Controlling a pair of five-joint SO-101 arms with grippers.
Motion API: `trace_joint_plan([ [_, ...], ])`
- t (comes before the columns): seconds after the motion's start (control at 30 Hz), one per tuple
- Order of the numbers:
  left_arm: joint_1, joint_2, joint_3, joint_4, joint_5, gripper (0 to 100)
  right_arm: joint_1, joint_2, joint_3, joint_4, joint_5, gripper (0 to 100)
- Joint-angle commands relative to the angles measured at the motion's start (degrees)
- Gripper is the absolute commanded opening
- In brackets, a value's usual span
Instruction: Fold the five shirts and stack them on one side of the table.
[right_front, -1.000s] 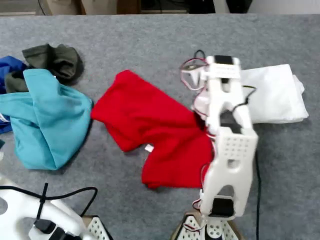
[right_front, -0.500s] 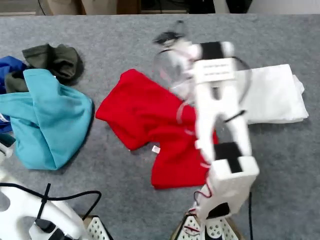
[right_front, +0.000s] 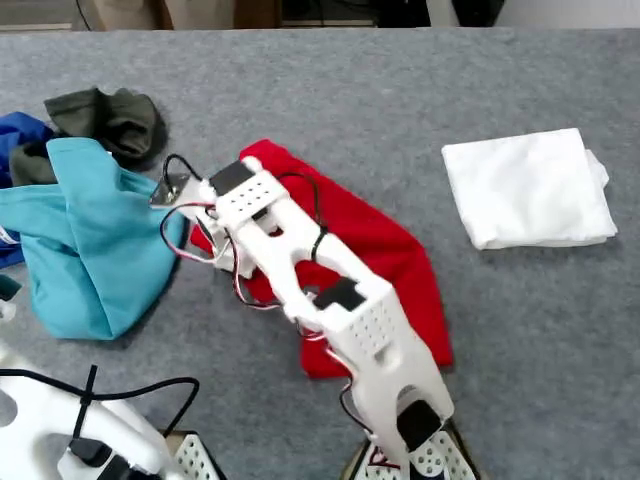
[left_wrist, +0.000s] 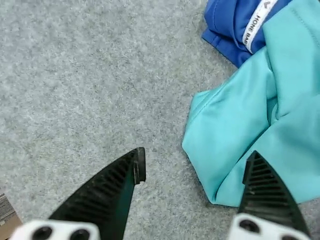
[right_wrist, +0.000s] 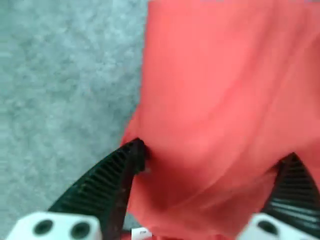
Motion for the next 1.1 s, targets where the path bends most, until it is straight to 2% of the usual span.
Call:
trace_joint_plan([
  [0.0,-0.70,-0.75,-0.44,-0.88,-0.44,31,4.53,3.56,-10.51,2.64,-1.67,7.6],
  [0.03,-0.62,-0.75,-0.44,-0.88,-0.44,31,6.02,4.44,-13.85,3.69,-2.46,0.0],
  [0.13,-0.35,-0.75,-0.44,-0.88,-0.44,31,10.95,6.73,-22.90,9.05,-2.99,4.5],
  [0.3,-0.26,-0.75,-0.44,-0.88,-0.44,31,20.62,11.65,-33.98,15.74,-0.35,0.9],
  [0.47,-0.18,-0.66,-0.44,-0.88,-0.44,31,30.90,17.10,-39.34,16.53,4.48,0.9],
  [0.53,-0.18,-0.31,-0.44,-0.88,-0.44,31,34.07,18.77,-40.04,16.53,7.47,3.2],
  [0.6,0.26,-0.22,-0.44,-0.88,-0.44,31,36.35,20.00,-40.22,16.70,9.76,12.9],
  [0.73,1.58,-0.22,-0.35,-0.88,-0.09,31,38.11,17.71,-40.31,17.32,11.16,42.1],
  [0.8,2.37,-0.22,-0.35,-0.88,-0.09,31,37.93,14.64,-40.31,17.32,10.99,48.8],
  [0.93,2.64,-0.22,-0.35,-0.62,0.00,31,36.26,6.37,-40.04,17.32,10.99,44.9],
  [1.07,2.64,-0.22,-0.35,-0.88,0.00,31,33.19,-1.80,-40.04,17.32,10.99,33.7],
])
